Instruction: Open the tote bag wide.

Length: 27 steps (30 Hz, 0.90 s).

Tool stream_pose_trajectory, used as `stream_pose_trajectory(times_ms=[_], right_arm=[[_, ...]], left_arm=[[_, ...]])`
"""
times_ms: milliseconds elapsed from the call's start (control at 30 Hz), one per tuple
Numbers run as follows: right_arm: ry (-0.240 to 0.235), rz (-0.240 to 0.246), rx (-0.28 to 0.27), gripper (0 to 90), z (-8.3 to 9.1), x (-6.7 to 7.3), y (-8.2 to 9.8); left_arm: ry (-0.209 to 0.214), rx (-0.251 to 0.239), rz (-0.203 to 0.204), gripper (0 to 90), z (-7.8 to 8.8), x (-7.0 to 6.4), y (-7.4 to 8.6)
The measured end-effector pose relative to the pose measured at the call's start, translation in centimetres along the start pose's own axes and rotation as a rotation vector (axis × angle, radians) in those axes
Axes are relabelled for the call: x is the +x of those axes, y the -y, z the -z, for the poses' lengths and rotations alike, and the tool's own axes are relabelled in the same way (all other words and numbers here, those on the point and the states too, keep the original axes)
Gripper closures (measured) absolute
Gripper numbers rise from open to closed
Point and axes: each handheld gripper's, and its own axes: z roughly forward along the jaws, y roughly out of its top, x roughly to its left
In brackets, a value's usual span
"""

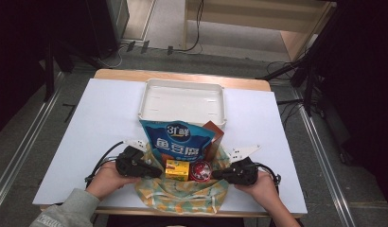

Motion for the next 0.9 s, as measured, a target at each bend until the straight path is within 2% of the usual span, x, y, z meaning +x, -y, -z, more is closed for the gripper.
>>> stream_pose_trajectory(times_ms=[167, 333, 900], right_arm=[[-0.004, 0.015, 0.010, 90.0, -0.3, -0.3, 0.3], [-0.006, 0.006, 0.022, 90.0, -0.5, -0.8, 0.6], [0.032, 0.016, 0.028, 90.0, -0.1, -2.5, 1.4]], left_arm=[[-0.015, 0.004, 0.007, 86.7, -0.1, 0.5, 0.1], [-0.030, 0.005, 0.029, 87.5, 0.0, 1.1, 0.2], [-0.092, -0.022, 0.055, 90.0, 1.0, 2.6, 0.3]])
